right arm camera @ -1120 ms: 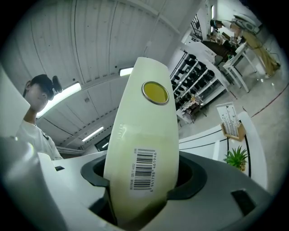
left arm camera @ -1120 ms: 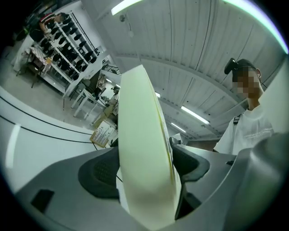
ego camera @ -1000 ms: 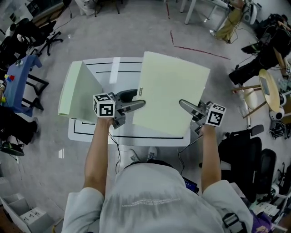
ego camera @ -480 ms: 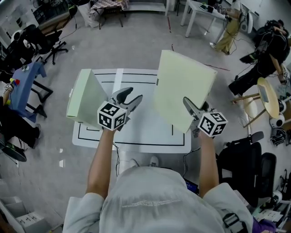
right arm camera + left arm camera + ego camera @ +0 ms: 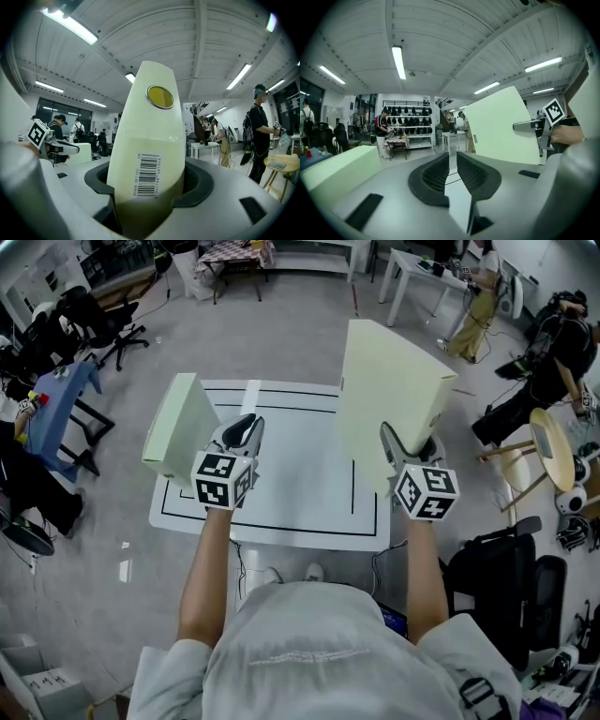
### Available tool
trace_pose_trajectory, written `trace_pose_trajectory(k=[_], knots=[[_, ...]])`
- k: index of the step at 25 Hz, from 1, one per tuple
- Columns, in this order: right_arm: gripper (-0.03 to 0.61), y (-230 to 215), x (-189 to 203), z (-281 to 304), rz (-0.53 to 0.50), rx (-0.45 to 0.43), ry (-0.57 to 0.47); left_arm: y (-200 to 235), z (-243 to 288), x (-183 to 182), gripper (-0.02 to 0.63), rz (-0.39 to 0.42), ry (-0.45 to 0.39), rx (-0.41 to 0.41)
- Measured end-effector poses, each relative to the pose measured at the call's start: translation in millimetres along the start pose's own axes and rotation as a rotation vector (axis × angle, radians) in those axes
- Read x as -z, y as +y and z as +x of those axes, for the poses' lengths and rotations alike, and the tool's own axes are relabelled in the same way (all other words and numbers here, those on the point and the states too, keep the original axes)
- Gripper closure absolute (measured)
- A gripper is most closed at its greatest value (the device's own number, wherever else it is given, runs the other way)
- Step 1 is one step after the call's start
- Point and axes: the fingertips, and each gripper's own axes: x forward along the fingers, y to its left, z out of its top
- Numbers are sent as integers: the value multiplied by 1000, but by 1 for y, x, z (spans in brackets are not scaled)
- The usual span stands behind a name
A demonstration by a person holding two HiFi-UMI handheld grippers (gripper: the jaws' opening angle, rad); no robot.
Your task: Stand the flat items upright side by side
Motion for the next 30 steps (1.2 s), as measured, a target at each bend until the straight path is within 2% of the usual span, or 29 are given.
trace_pose_trajectory(k=[4, 7, 13, 17, 19, 23, 30], knots=[[241, 7, -2, -8, -14, 10, -21, 6, -28, -16, 544, 30, -25, -54], [241, 15, -1, -8, -16, -8, -22, 15, -50, -31, 445, 35, -22, -80], [241, 52, -3, -4, 6, -57, -31, 65, -108, -59, 445, 74, -48, -210], [241, 81, -7, -4, -4, -35, -57, 121, -145, -58, 445, 27, -42, -340], [241, 99, -8, -2, -12, -20, -68, 149, -161, -50, 445, 3, -32, -368], [241, 138, 0, 2, -45, 27, -76, 181, -177, -26, 424, -61, -3, -331], [241, 204, 25, 13, -65, 121, -74, 211, -173, 15, 381, -178, 45, -139]])
